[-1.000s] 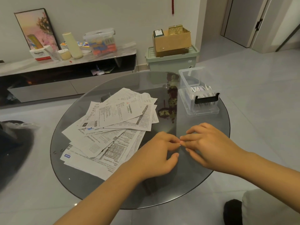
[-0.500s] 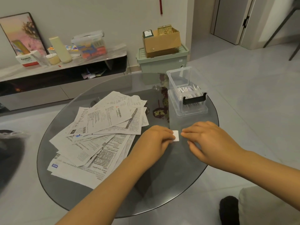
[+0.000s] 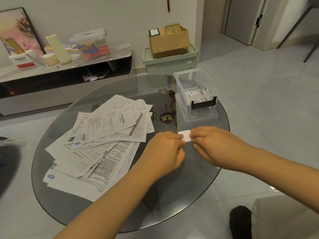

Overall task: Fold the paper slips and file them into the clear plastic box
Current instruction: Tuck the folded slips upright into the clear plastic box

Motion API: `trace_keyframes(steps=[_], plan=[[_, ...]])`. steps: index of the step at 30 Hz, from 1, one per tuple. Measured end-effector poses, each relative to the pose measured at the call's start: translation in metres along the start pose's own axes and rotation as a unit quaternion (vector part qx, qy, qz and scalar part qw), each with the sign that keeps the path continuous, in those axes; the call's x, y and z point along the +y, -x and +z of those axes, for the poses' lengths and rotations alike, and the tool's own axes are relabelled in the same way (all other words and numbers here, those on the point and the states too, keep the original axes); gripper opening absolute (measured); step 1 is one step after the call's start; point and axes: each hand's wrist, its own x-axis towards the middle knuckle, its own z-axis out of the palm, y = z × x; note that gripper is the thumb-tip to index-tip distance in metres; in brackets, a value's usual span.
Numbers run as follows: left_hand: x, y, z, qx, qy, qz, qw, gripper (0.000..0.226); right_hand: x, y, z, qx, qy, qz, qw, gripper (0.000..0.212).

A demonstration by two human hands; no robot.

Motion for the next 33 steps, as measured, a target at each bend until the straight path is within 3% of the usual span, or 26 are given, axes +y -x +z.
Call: trace_keyframes(steps=[6,14,19,25,29,31,33], plan=[[-0.003,0.008,-0.011,-0.007,0.059,-0.032,0.998,0.028,0.005,-0.005,-0.004,-0.007,-0.037,0.023,0.999,0.03],[-0.028,0.021,-0.027,0.111,0.049,-0.149,0.981,0.031,-0.005,-0.011,-0.017,0.114,-0.054,0.047,0.991,0.025],[-0.064,0.027,-0.033,0.101,-0.036,-0.258,0.96,0.04,-0.026,-0.022,-0.021,0.158,-0.075,0.033,0.984,0.02],[-0.099,0.03,-0.027,0.038,-0.047,-0.355,0.933,0.048,-0.039,-0.036,-0.017,0.162,-0.079,0.006,0.984,0.021],[-0.101,0.03,-0.036,0.072,-0.068,-0.353,0.93,0.029,-0.043,-0.042,-0.012,0.142,-0.082,0.0,0.986,0.023],[-0.099,0.032,-0.041,0.1,-0.027,-0.355,0.929,0.037,-0.044,-0.044,-0.01,0.144,-0.08,-0.006,0.986,0.02],[-0.094,0.032,-0.043,0.132,0.046,-0.347,0.927,0.03,-0.043,-0.045,-0.01,0.147,-0.074,-0.003,0.986,0.02]])
